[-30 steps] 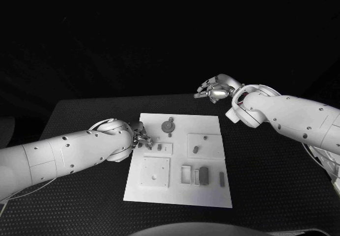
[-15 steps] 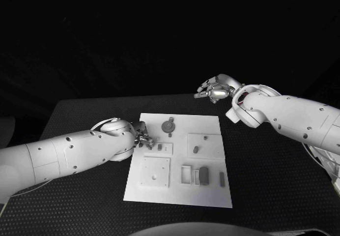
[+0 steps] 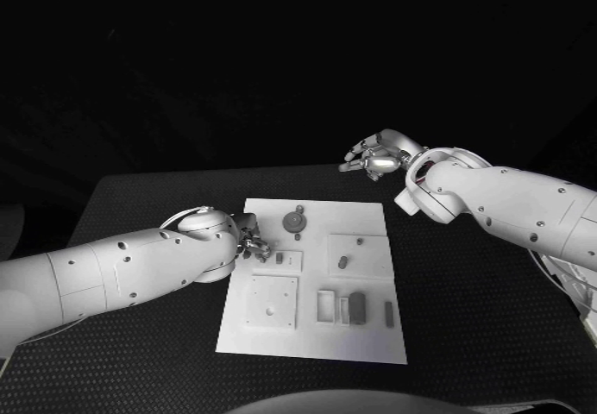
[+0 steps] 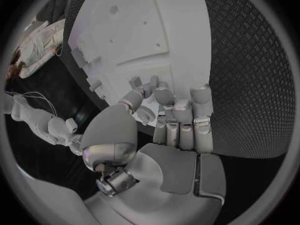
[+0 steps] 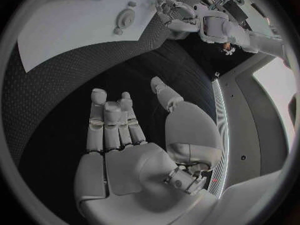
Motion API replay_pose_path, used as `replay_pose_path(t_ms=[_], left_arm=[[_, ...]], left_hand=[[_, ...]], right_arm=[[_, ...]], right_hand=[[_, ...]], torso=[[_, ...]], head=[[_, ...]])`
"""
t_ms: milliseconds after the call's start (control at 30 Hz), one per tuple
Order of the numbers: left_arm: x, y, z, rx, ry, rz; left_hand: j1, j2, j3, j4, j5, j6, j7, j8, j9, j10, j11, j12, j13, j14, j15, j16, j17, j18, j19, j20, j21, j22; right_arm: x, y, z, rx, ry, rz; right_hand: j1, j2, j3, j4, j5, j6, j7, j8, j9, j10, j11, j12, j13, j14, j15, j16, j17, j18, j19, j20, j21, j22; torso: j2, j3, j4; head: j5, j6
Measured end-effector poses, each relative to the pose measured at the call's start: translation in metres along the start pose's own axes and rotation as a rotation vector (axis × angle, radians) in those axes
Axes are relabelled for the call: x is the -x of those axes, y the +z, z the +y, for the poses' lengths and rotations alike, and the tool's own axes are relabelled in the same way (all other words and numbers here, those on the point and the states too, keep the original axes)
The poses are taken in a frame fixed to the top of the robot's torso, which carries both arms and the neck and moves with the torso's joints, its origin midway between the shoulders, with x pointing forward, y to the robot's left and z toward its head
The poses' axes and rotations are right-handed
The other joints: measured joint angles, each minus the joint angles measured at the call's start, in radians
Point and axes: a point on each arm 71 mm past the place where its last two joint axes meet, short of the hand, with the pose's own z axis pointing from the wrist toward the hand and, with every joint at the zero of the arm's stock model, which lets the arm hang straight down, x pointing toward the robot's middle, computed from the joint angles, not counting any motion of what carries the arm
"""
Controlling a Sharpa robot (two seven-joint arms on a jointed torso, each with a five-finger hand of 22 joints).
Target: Assemble the parts on the task board
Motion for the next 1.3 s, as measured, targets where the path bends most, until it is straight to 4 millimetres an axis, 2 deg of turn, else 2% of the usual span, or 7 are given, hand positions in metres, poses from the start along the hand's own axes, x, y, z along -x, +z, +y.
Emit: replay_pose_path(t_ms=[133,233,333,533,1100,1233,1300], left_arm=[[-0.0004,0.0001,0.0002,-0.001,-0.002,0.002],[-0.0016,0.0002,0.0003,-0.002,-0.003,0.005],[-0.0041,0.0004,0.0003,-0.004,-0.004,0.014],[-0.005,0.0005,0.0005,-0.006,-0.012,0.021],[-0.0051,0.0011,0.0041,-0.002,-0.024,0.027],[-0.0052,0.0004,0.0058,-0.005,-0.029,0.027],[-0.0052,0.0002,0.0065,-0.007,-0.031,0.027]], left_hand=[[-0.016,-0.016,0.021,0.021,-0.023,0.001,0.0,0.001,0.04,0.0,0.0,0.0,-0.001,0.0,0.0,-0.001,0.002,0.0,0.0,0.0,0.0,0.0],[-0.031,-0.031,0.033,0.034,-0.077,0.002,0.0,0.026,0.052,0.002,-0.002,0.0,-0.005,0.002,-0.002,-0.007,0.004,0.0,0.0,0.0,0.0,0.0],[-0.051,-0.048,0.021,0.057,-0.102,0.024,-0.021,0.054,0.15,0.026,-0.019,0.0,-0.006,0.023,-0.023,-0.008,0.005,0.0,0.016,-0.013,0.0,0.0],[-0.086,-0.082,0.015,0.1,-0.187,0.019,-0.027,0.037,0.146,0.024,-0.026,0.0,-0.007,0.035,-0.036,-0.012,0.008,0.0,0.013,-0.024,0.0,0.001],[-0.112,-0.108,0.018,0.127,-0.215,0.017,-0.028,0.029,0.146,0.02,-0.024,0.0,-0.008,0.043,-0.047,-0.016,0.01,0.007,0.014,-0.025,-0.004,0.001],[-0.123,-0.12,0.01,0.141,-0.28,0.012,-0.026,0.029,0.149,0.012,-0.023,0.0,-0.009,0.037,-0.052,-0.019,0.012,0.013,0.007,-0.025,-0.009,0.0],[-0.134,-0.108,-0.03,0.127,-0.285,0.005,-0.025,0.029,0.155,0.007,-0.021,0.0,-0.009,0.034,-0.056,-0.019,0.015,0.013,0.002,-0.026,-0.009,0.0]], right_arm=[[0.0,0.0,0.0,0.0,0.0,0.0],[0.0001,-0.0001,-0.0002,0.0,0.0,0.0],[0.0002,-0.0001,-0.0003,-0.001,0.0,0.0],[0.0002,0.0001,-0.0004,-0.001,0.0,0.0],[0.0003,0.0003,-0.0007,-0.002,-0.001,0.0],[0.0004,0.0005,-0.001,-0.003,-0.001,0.0],[0.0004,0.0005,-0.0011,-0.003,-0.001,0.0]], right_hand=[[0.0,0.0,0.0,0.0,0.0,-0.001,0.001,0.0,0.0,0.0,0.0,0.0,0.0,0.0,0.0,0.0,0.0,0.0,0.0,0.0,-0.004,0.0],[0.0,0.0,0.0,0.0,0.0,-0.001,0.001,0.0,0.0,0.0,0.0,0.0,-0.001,0.0,0.0,0.0,0.0,0.0,0.0,0.0,-0.004,0.0],[0.0,0.0,0.0,0.0,0.0,-0.001,0.001,0.0,0.0,0.0,0.0,0.0,-0.001,0.0,0.0,0.0,0.0,-0.001,0.0,0.0,-0.004,0.0],[0.0,0.0,0.0,0.0,0.0,-0.003,-0.001,0.0,0.0,0.0,0.0,0.0,-0.001,0.0,0.0,0.0,0.0,-0.001,0.0,0.0,-0.004,0.0],[0.0,0.0,0.0,0.0,0.0,-0.002,-0.001,0.0,-0.001,0.0,0.0,0.0,-0.002,0.0,0.0,0.0,-0.001,0.002,0.0,0.0,-0.004,0.0],[0.0,0.0,0.0,0.0,0.0,-0.001,-0.002,0.0,-0.001,0.0,0.0,0.0,-0.002,0.0,0.0,0.0,-0.001,0.002,0.0,0.0,-0.004,0.0],[0.0,0.0,0.0,0.0,0.0,-0.003,-0.001,0.0,-0.001,0.0,0.0,0.0,-0.002,0.0,0.0,0.0,-0.001,0.002,0.0,0.0,-0.004,0.0]], torso=[[0.0,-0.0001,0.0006],[0.0,-0.0001,0.0005],[0.0,-0.0001,0.0005],[0.0,-0.0001,0.0004],[0.0,0.0004,-0.0006],[0.0,0.0003,-0.0007],[0.0,0.0001,-0.0007]], head=[[-0.001,0.0],[-0.002,-0.001],[-0.002,-0.001],[-0.002,0.0],[-0.001,0.0],[-0.002,0.0],[-0.002,0.0]])
